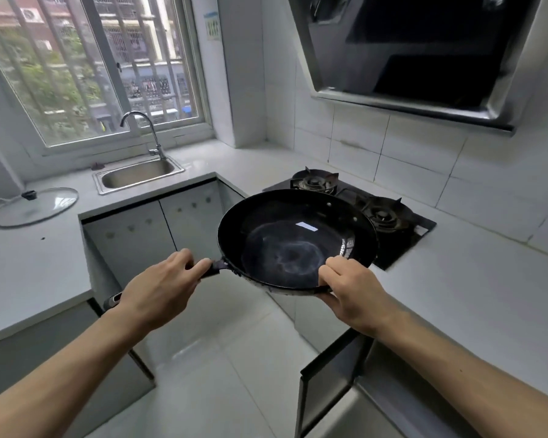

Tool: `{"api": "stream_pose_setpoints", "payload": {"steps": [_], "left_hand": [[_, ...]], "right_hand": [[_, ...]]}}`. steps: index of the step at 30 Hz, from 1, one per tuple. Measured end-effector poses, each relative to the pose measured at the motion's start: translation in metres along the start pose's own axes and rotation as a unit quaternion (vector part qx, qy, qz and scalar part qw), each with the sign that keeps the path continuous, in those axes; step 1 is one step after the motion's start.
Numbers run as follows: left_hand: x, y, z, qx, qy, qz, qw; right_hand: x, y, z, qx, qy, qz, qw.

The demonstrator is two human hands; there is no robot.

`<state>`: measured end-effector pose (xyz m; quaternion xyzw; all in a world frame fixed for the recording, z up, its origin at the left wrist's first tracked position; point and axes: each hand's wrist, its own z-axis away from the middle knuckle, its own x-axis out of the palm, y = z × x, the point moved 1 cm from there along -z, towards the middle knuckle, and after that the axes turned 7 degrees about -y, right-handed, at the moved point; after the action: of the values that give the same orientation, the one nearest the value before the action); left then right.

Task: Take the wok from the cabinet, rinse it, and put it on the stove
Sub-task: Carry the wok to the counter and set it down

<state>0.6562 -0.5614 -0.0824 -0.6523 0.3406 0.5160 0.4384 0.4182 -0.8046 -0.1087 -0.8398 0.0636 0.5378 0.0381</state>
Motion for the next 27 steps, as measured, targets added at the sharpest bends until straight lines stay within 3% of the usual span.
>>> {"api": "stream_pose_setpoints", "payload": {"steps": [14,19,27], "left_hand": [[0.062,-0.04,-0.219,0.097,0.019,0.058,0.993],[0.078,-0.09,-0.304,0.141,0.029,0.062,0.988],[0.1,-0.18,-0.389,0.147,0.025,0.08,0.986]], "right_hand": [[0.047,0.109,-0.087,0.125,-0.056,0.061,0.989],[0.077,0.135,-0.153,0.163,-0.056,0.066,0.983],[0.117,0.164,-0.269,0.151,-0.046,0.07,0.985]]}}
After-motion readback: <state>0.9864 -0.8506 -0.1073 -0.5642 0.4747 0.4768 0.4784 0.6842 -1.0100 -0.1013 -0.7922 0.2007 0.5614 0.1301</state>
